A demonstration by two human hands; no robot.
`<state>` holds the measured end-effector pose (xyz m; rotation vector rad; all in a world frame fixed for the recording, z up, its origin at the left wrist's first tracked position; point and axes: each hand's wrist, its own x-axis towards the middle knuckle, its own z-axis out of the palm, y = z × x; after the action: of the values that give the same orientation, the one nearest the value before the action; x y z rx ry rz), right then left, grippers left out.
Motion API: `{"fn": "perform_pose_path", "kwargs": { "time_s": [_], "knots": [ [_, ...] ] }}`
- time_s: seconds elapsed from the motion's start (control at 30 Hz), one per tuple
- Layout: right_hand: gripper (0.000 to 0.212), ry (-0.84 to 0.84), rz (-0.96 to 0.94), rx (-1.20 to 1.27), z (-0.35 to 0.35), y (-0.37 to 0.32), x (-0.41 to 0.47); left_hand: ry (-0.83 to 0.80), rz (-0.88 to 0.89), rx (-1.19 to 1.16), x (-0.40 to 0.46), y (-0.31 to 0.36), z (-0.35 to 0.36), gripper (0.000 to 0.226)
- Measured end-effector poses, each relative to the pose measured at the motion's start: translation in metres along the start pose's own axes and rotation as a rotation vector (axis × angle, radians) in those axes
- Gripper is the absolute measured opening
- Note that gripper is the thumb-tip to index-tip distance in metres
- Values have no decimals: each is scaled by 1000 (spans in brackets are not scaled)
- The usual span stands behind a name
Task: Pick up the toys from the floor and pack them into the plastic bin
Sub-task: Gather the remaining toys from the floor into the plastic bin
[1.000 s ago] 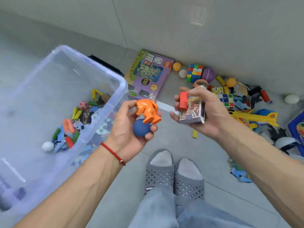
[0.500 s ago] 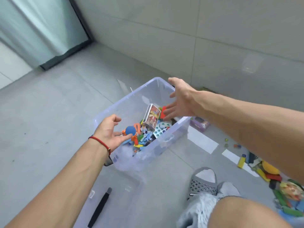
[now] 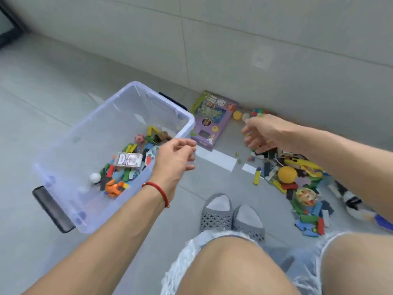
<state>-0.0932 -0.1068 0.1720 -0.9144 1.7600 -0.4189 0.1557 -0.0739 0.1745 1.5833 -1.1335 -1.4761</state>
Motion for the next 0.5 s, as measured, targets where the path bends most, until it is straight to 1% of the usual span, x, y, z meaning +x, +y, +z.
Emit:
{"fn": "perform_pose_path", "kwargs": {
  "time_s": [0.07,0.13,0.17,0.23,0.3,0.37,0.43,0.5],
  "knots": [
    [25,49,-24,-221,-10,46,16,-114,-44,127,18,-27,39,19],
    [22,101,-59,-480,-10,90,32,-188,-76,272,38,-55,72,20],
    [21,125,-65,-576,-6,110,40,-217,-77,347,50,-70,86,23],
    [20,195,-82,-681,9,146,57,-273,-36,531,73,-99,112,29],
    [18,315,-122,-738,27,174,76,-295,60,768,97,-125,133,34],
    [22,395,-193,-826,45,193,88,-297,167,920,118,-143,148,40],
    [27,393,-266,-920,61,204,97,-298,318,1016,141,-158,159,47],
    [28,398,-342,-956,74,215,105,-315,443,1083,161,-169,167,53]
  ]
}}
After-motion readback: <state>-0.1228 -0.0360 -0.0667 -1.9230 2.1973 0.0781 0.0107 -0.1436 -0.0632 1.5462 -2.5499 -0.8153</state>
